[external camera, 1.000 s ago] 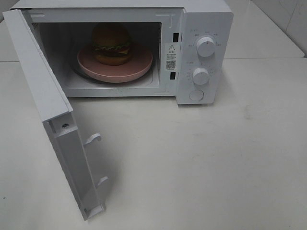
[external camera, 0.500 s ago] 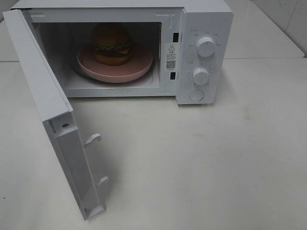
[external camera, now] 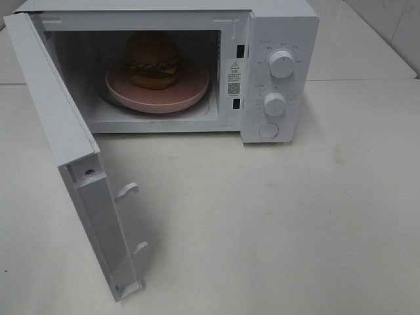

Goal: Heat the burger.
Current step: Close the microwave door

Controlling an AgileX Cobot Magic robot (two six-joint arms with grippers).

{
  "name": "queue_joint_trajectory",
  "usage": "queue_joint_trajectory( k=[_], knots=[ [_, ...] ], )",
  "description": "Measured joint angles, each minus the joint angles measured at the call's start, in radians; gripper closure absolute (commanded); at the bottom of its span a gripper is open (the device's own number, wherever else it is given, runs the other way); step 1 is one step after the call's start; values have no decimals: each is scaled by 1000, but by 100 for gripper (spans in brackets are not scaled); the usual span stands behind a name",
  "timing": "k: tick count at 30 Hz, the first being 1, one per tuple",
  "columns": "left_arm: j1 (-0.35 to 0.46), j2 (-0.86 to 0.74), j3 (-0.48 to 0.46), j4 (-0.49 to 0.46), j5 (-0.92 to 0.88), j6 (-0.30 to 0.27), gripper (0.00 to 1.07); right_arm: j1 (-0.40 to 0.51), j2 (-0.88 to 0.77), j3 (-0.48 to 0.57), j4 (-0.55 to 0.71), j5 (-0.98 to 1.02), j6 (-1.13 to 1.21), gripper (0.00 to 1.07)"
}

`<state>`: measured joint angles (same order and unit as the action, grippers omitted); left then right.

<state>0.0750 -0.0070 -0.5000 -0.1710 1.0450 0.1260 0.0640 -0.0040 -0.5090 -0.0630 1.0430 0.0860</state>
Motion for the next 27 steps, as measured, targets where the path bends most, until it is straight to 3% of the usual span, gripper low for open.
queue_joint_trajectory(
  k=[27],
  knots=[
    [0, 0, 0, 0, 0, 0, 7, 0, 0, 0, 0, 0, -1, 31]
  ],
)
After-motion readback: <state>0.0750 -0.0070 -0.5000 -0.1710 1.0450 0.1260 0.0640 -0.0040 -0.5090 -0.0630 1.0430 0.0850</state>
